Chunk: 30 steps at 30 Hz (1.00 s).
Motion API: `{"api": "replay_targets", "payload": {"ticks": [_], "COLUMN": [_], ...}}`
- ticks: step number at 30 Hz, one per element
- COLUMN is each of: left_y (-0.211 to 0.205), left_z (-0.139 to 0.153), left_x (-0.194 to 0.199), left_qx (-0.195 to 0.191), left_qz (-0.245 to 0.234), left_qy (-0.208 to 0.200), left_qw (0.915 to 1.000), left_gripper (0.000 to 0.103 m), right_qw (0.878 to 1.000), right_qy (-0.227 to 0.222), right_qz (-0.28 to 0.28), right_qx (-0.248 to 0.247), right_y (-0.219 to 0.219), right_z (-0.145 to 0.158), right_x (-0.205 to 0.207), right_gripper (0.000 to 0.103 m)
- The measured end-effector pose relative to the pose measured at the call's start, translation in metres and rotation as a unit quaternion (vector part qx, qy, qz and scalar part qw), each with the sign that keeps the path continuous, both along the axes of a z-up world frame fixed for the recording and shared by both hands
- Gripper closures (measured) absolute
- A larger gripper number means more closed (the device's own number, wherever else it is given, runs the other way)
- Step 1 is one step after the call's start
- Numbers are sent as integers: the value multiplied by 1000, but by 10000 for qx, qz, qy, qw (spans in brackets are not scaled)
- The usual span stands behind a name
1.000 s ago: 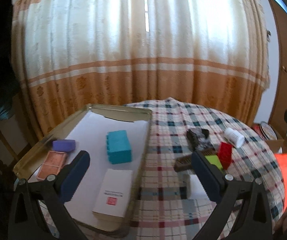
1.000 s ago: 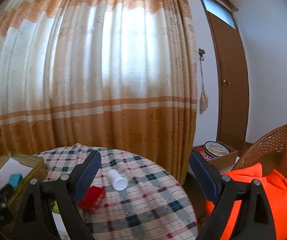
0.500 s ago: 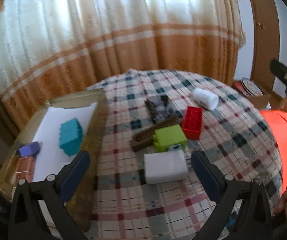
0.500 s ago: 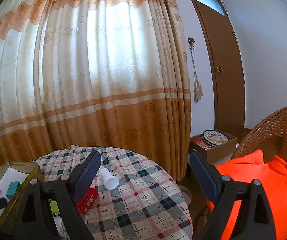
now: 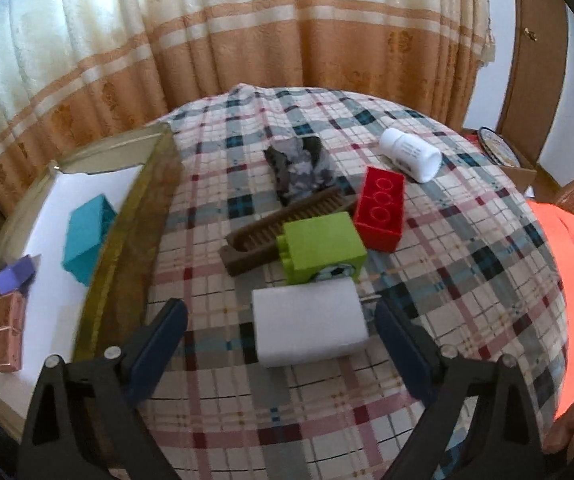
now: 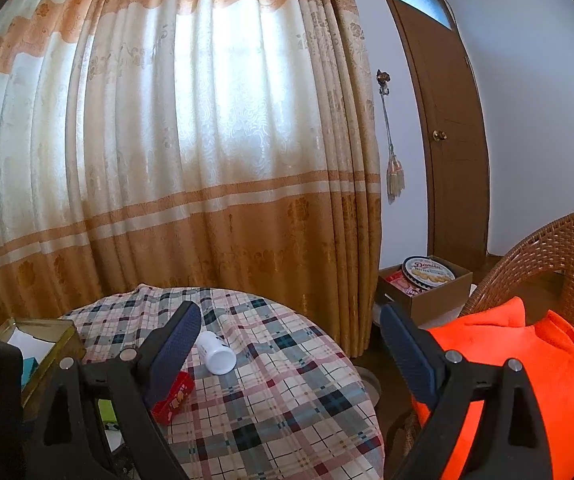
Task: Organize rigid objects
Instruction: 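Lower the left gripper onto the white block and close it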
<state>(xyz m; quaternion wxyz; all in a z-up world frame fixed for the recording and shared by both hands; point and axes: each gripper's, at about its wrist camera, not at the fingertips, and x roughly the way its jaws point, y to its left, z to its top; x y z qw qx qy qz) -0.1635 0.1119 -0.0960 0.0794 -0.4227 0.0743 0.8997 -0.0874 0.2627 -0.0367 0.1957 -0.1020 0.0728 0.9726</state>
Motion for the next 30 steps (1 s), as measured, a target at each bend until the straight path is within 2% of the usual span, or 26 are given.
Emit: {"api": "replay_targets", "payload": {"ticks": [2, 4, 5, 14, 16, 18, 30], "left_y": [-4, -8, -7, -7, -6, -6, -19], "left_z": [-6, -12, -12, -12, -11, -8, -1], "left_x": [-5, -9, -8, -9, -7, -3, -2], "left_qx": [298, 395, 325, 334, 354, 388, 703], "left_qz": [-17, 41, 61, 82, 89, 21, 124], "left_qy": [-265, -522, -477, -459, -428, -356, -245], "left_qw": [9992, 9978, 9983, 9984, 9984, 9986, 9971], "left_gripper": [7, 10, 13, 15, 23, 39, 39], "right_qw": [10000, 10000, 10000, 10000, 10000, 10000, 9998], "right_qy": [-12, -23, -30, -59, -58, -61, -176], "right_qz": [1, 2, 3, -8, -12, -12, 3], "right_qx": [16, 24, 13, 9, 4, 5, 22], "right_y": [0, 0, 0, -1, -1, -1, -1], "right_z": [0, 0, 0, 0, 0, 0, -1], "right_x": [-1, -1, -2, -2, -2, -2, -6], "right_gripper": [10, 10, 10, 10, 10, 10, 10]}}
